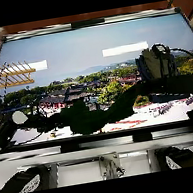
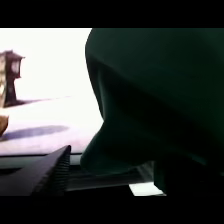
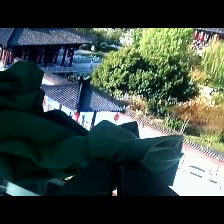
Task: Fold the shirts.
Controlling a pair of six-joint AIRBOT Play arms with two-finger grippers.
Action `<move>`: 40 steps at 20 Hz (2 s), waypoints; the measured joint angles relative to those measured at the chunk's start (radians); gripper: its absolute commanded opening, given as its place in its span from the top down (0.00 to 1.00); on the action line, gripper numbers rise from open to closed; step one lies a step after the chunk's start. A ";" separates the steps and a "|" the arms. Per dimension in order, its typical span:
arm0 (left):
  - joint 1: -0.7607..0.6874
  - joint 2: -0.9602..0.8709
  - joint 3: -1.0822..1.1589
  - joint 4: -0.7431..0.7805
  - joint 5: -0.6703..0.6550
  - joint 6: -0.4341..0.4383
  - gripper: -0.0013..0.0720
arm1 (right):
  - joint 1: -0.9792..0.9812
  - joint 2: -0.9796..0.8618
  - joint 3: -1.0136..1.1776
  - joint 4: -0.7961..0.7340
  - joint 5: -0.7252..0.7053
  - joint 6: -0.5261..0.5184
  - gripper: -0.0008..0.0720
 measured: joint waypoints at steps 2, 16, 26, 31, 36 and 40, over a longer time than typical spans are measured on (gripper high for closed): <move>0.001 -0.016 -0.003 -0.018 0.023 0.015 0.92 | 0.000 0.000 0.000 -0.009 0.005 0.000 0.90; 0.003 0.145 0.894 0.134 -0.023 0.157 0.92 | 0.000 0.000 0.479 -0.039 0.340 -0.047 0.90; 0.003 0.305 1.459 0.185 0.044 0.127 0.92 | 0.000 0.099 0.885 -0.027 0.360 -0.051 0.90; 0.003 0.343 1.448 0.318 0.048 0.117 0.92 | 0.000 0.137 0.904 -0.048 0.146 0.020 0.90; 0.003 0.262 1.386 0.435 0.051 0.162 0.92 | 0.001 0.040 0.903 -0.074 -0.219 0.150 0.90; 0.003 0.121 1.304 0.478 0.047 0.198 0.92 | 0.001 -0.121 0.842 -0.097 -0.456 0.240 0.90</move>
